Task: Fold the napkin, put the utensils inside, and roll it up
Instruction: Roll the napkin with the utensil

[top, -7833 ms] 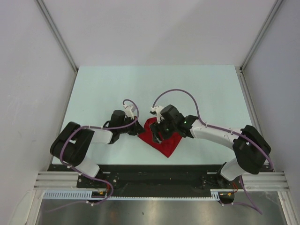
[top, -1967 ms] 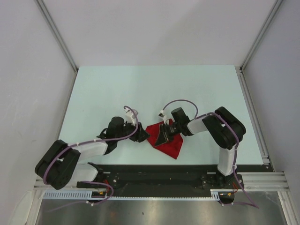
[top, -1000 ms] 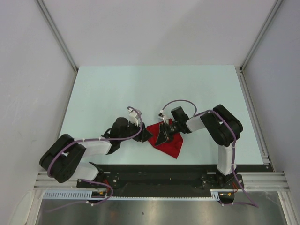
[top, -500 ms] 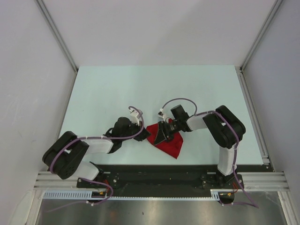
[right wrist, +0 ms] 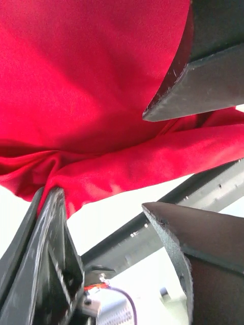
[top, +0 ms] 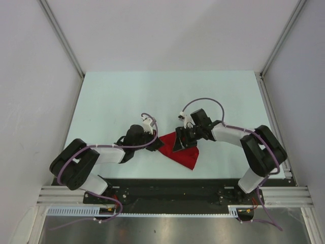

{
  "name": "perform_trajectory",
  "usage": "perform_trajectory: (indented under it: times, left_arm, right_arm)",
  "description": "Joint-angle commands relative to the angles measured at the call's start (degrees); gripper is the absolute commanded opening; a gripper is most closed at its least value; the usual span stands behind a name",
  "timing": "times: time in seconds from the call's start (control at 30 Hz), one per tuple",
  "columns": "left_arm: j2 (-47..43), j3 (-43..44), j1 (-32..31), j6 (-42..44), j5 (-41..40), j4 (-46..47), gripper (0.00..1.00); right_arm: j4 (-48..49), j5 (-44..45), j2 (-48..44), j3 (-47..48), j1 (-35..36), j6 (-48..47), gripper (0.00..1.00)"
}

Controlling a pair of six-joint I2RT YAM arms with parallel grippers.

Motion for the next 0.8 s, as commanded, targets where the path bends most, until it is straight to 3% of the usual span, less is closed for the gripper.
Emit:
perform_trajectory:
  times: [0.0,0.37,0.57,0.6,0.77]
  left_arm:
    - [1.22,1.85,-0.24,-0.33,-0.76,-1.85,0.06]
    - [2.89,2.91,-0.24,-1.03,-0.85,-2.64,0.06]
    - [2.9,3.26,-0.16,-1.12,-1.55,-3.17,0.09]
    - [2.55,3.52,-0.24,-1.03,-1.72,-3.25,0.12]
    - [0.53,4.4,-0.07,-0.07,-4.18,-6.14,0.46]
  right_arm:
    - [-2.48,9.21,-8.23,0.23,1.77,-5.1,0.71]
    - [-3.63,20.81,-4.3,0.58,10.29,-7.04,0.65]
    - [-3.89,23.54,-0.87,1.46,12.14,-7.56,0.39]
    - [-3.89,23.63,-0.52,1.55,12.23,-7.48,0.35]
    - [-3.19,23.1,1.24,1.55,11.97,-7.57,0.29]
